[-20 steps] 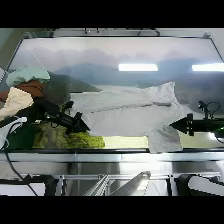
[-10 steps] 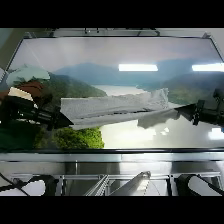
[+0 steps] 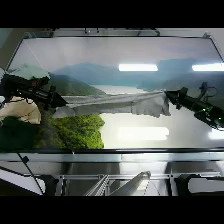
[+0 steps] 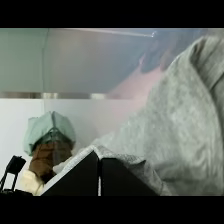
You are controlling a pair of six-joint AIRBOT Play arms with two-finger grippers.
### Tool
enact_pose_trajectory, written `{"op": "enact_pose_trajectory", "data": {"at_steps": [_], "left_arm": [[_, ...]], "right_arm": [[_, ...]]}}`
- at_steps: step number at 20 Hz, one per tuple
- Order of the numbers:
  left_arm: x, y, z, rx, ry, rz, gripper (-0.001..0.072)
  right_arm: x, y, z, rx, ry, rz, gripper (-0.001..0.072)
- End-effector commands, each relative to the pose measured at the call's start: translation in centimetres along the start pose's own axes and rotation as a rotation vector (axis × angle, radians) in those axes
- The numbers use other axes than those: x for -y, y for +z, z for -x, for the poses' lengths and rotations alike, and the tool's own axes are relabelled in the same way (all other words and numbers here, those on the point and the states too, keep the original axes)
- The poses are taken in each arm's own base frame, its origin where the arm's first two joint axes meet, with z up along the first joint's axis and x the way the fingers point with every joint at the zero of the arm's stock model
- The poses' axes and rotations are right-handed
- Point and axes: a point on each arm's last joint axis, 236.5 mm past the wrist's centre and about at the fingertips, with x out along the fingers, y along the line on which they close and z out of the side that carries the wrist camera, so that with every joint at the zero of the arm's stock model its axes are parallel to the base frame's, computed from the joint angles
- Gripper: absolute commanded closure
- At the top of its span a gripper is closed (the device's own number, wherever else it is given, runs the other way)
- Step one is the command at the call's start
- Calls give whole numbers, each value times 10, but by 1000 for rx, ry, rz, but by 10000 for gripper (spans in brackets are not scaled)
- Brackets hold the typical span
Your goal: Fold the shirts.
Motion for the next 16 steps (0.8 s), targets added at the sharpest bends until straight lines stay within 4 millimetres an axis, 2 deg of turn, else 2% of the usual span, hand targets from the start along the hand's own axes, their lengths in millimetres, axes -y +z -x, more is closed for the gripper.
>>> {"op": "enact_pose_trajectory", "data": {"at_steps": [1,4,9,10,12,13,16], "left_arm": [[-17,36,-4,-5,0,30,690],[-25,48,-8,-38,-10,28,690],[-17,60,1,-18,-5,-17,688],[-14,60,4,-18,-5,-27,650],[-10,62,8,-10,-1,-44,158],[-7,63,10,-6,1,-52,19],[-3,63,19,-5,2,-47,11]], "right_arm": [[23,17,-37,30,-14,19,697],[23,18,-47,8,-13,49,697],[38,5,-46,-59,-77,112,697],[40,2,-45,-70,-86,122,697],[45,0,-45,-83,-105,138,697],[47,-1,-44,-88,-112,144,697],[45,-1,-44,-90,-110,152,696]]}}
